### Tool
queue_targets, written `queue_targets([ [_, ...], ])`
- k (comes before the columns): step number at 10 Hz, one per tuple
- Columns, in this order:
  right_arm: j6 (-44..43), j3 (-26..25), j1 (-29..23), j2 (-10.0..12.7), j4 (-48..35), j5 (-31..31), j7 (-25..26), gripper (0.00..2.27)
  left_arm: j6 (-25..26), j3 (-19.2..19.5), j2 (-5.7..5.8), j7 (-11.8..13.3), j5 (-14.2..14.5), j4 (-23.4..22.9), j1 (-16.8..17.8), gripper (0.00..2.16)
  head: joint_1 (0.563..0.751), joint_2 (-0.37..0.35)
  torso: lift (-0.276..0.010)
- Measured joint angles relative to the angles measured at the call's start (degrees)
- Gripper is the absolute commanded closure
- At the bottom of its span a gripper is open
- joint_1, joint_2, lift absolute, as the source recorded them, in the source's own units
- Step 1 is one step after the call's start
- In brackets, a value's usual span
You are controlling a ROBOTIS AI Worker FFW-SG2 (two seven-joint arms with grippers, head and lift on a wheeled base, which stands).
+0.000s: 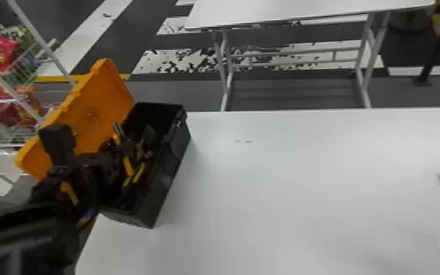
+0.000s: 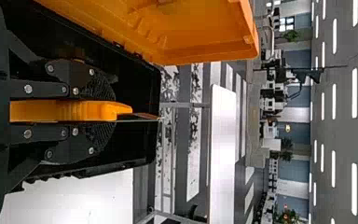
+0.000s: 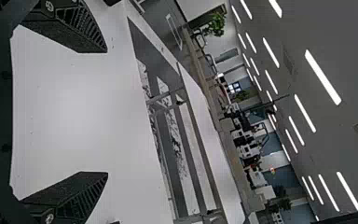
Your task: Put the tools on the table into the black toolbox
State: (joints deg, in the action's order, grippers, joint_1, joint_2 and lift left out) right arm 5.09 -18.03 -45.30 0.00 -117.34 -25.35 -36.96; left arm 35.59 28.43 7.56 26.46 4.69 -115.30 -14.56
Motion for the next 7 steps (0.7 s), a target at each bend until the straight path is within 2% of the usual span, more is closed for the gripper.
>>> queue_targets([
  [1,-0.4,-0.1,-0.1,0.0,0.0,-0.2,0.0,0.08,0.0,0.3,-0.87,-0.1,2.6,-0.3,-0.6,0.00,0.695,0.242,-0.075],
  [3,-0.4,-0.8,-0.3,0.0,-0.3,-0.6,0.0,0.08,-0.1,0.2,-2.81,-0.4,6.3,-3.9,-3.7,0.04,0.695,0.202,-0.075],
  [4,-0.2,-1.4,-0.3,0.0,-0.6,-0.7,0.0,0.09,-0.4,0.0,-4.29,-0.4,8.6,-6.0,-5.7,0.04,0.695,0.186,-0.075],
  [5,0.5,-2.1,-0.4,0.0,-0.9,-0.7,0.1,0.09,-2.9,-1.0,-6.03,-0.9,10.0,-8.0,-8.3,0.04,0.695,0.153,-0.075],
  [6,2.7,-3.0,-0.3,0.0,-1.5,-0.7,0.2,0.09,-6.9,-3.2,-7.20,-3.1,10.5,-9.6,-11.2,0.04,0.695,0.118,-0.075],
  [7,5.9,-4.1,0.2,0.0,-2.1,-0.5,0.5,0.09,-10.4,-6.0,-7.49,-6.1,10.4,-10.3,-13.6,0.04,0.695,0.083,-0.075],
])
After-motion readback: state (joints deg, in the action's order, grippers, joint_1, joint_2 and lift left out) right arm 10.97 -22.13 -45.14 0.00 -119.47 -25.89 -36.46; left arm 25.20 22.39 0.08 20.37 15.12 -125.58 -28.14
